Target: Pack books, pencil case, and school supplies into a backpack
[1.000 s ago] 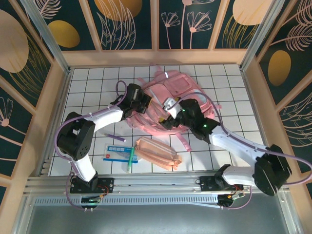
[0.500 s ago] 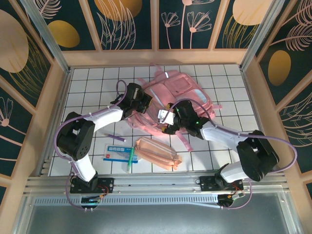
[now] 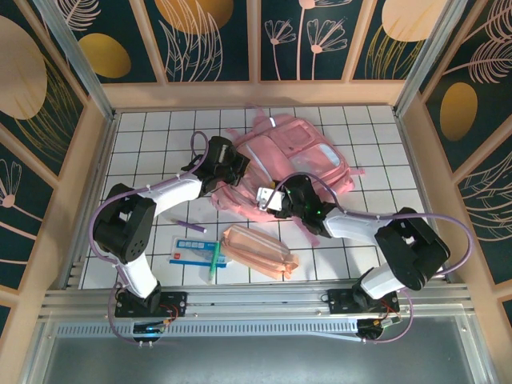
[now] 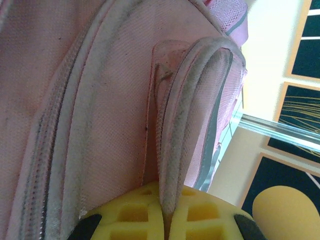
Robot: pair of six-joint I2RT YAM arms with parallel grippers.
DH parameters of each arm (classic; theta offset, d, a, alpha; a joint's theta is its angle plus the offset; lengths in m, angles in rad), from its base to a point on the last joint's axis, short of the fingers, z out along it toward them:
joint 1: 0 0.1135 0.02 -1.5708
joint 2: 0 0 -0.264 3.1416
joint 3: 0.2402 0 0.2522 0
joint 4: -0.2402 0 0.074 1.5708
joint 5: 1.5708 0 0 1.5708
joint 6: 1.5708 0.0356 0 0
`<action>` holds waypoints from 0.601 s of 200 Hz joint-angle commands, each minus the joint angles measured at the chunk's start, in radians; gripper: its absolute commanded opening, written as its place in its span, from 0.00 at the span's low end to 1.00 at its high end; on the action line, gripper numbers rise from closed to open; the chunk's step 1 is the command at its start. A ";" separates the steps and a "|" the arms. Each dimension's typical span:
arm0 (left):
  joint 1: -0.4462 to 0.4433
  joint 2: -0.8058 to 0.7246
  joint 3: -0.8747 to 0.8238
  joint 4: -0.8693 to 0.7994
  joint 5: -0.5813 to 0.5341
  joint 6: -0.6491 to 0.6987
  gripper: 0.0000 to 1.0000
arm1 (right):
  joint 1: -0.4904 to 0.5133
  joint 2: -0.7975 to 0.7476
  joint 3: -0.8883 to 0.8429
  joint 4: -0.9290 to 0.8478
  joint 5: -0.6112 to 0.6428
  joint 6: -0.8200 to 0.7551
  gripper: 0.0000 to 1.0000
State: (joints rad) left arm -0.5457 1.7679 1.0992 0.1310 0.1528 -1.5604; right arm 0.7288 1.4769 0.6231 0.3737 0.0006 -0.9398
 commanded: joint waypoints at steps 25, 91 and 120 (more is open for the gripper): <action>0.003 0.004 0.065 0.011 0.031 0.171 0.00 | -0.016 -0.087 -0.047 0.155 0.042 -0.034 0.12; 0.017 -0.190 -0.004 -0.070 0.113 0.829 0.48 | -0.057 -0.076 0.055 0.010 -0.095 0.105 0.00; -0.014 -0.313 -0.190 -0.033 0.202 0.972 0.46 | -0.082 -0.070 0.075 -0.011 -0.155 0.154 0.00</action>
State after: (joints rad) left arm -0.5312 1.5337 1.0256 0.0826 0.2512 -0.8227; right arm 0.6693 1.4117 0.6468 0.3496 -0.0727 -0.8616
